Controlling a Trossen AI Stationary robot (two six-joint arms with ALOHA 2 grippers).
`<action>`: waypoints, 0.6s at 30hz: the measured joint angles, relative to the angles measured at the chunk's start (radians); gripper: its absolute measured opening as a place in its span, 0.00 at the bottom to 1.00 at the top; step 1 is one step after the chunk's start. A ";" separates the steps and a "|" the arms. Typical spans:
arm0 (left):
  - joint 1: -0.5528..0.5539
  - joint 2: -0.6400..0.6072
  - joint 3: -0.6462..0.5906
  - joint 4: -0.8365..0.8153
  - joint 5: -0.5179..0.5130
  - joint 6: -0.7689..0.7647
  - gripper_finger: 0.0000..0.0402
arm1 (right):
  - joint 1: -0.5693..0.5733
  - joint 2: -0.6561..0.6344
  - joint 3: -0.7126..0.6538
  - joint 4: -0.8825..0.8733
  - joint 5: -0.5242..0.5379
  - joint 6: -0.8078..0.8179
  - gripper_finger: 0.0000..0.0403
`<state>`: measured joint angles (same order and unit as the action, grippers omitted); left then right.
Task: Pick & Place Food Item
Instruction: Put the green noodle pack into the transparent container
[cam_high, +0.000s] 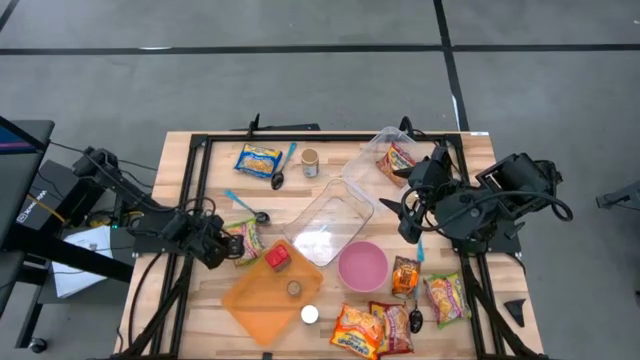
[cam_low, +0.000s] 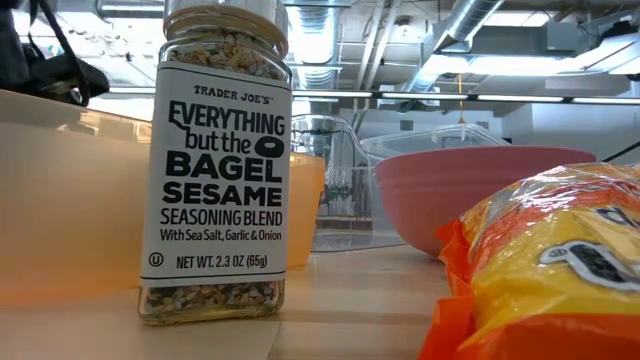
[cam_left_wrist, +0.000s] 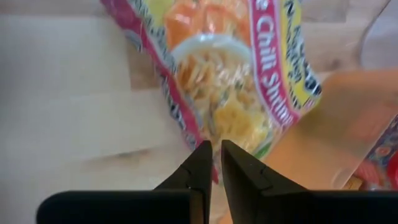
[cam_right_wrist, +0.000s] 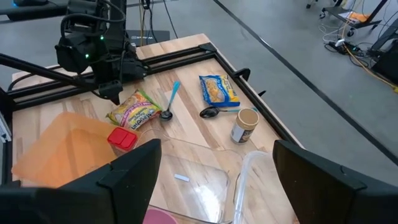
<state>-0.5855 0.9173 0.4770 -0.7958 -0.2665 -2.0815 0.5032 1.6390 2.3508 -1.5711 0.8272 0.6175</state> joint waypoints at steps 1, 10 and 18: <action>0.006 0.000 0.000 -0.001 -0.007 0.008 0.08 | -0.003 0.000 0.000 0.000 0.000 0.000 0.76; 0.009 0.000 -0.002 -0.006 -0.117 0.042 0.19 | -0.009 0.000 0.000 0.000 -0.003 -0.027 0.76; 0.009 -0.001 -0.128 0.272 -0.127 0.042 0.31 | -0.009 0.000 0.000 0.000 -0.003 -0.034 0.76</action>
<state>-0.5762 0.9165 0.3494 -0.5241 -0.3932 -2.0395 0.4946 1.6390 2.3508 -1.5711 0.8246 0.5838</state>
